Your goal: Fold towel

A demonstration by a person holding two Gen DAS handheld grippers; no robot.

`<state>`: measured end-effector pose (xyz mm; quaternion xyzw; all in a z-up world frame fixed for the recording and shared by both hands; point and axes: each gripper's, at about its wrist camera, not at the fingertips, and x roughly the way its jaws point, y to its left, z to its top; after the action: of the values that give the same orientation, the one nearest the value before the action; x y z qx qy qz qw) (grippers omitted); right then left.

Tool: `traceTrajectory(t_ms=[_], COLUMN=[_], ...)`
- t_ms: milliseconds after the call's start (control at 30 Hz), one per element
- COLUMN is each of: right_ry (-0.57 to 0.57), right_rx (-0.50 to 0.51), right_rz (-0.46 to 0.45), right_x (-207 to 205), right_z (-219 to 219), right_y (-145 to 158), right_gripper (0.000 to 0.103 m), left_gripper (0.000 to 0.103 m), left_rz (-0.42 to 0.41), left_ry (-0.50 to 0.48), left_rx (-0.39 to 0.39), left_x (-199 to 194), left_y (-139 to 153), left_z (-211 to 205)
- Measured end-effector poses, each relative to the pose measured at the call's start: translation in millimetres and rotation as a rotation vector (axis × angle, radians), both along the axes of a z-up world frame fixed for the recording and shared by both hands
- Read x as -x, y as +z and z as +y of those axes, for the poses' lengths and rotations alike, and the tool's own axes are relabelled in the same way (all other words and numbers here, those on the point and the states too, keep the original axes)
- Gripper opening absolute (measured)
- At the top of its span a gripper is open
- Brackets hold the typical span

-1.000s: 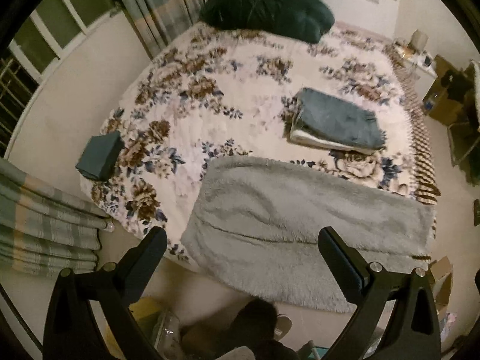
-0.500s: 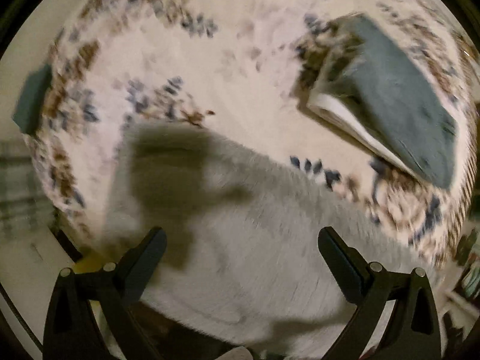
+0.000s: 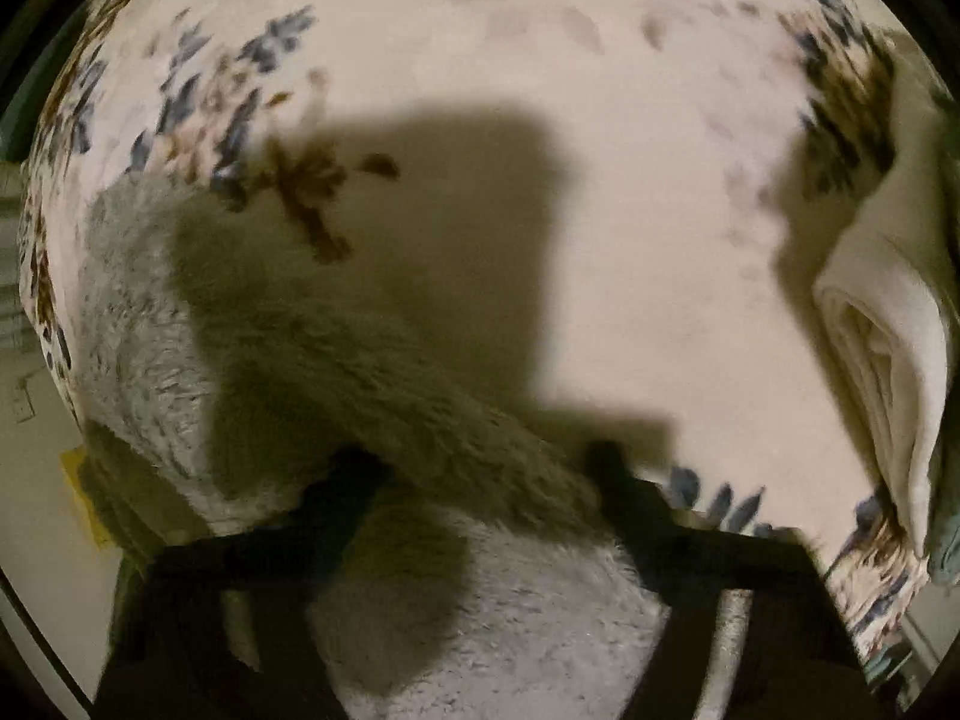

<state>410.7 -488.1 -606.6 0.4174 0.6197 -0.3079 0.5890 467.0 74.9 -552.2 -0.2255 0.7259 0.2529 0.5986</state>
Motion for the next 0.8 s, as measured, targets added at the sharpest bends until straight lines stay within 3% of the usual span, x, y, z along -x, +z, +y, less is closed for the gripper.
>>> traceTrajectory(t_ms=[33, 100, 133, 200, 267, 533, 567, 667, 800], right_ry=[0.003, 0.022, 0.028, 0.047, 0.062, 0.119, 0.124, 0.140, 0.169], right_rx=[0.001, 0.018, 0.025, 0.042, 0.037, 0.025, 0.020, 0.009, 0.005], right_rz=[0.001, 0.000, -0.006, -0.022, -0.056, -0.208, -0.224, -0.242, -0.201], right_x=[-0.3, -1.8, -0.2, 8.1, 17.5, 81.9, 93.3, 136.3, 211.5], right_z=[1.0, 5.9, 6.3, 11.6, 16.9, 26.7, 24.5, 13.6, 8.2], right_y=[-2.9, -7.7, -7.7, -1.7, 5.2, 56.5, 61.2, 82.4, 92.3], right_gripper=[0.087, 0.061, 0.054, 0.023, 0.013, 0.008, 0.008, 0.008, 0.007], left_gripper=[0.035, 0.017, 0.012, 0.007, 0.006, 0.005, 0.005, 0.005, 0.005], left_rz=[-0.018, -0.054, -0.086, -0.143, -0.202, -0.395, -0.402, -0.408, -0.348], left_ry=[-0.001, -0.005, -0.006, -0.009, -0.029, -0.080, -0.086, -0.102, -0.118], left_rx=[-0.016, -0.033, -0.033, -0.033, -0.040, 0.000, 0.006, 0.022, 0.031], left_x=[6.3, 16.9, 24.5, 38.1, 53.4, 152.1, 139.3, 185.3, 245.0], left_y=[3.7, 12.5, 20.2, 36.4, 56.2, 160.9, 165.0, 176.8, 161.4], left_z=[-0.4, -2.2, -3.8, -7.1, -12.8, -29.2, -21.2, -21.5, -13.1])
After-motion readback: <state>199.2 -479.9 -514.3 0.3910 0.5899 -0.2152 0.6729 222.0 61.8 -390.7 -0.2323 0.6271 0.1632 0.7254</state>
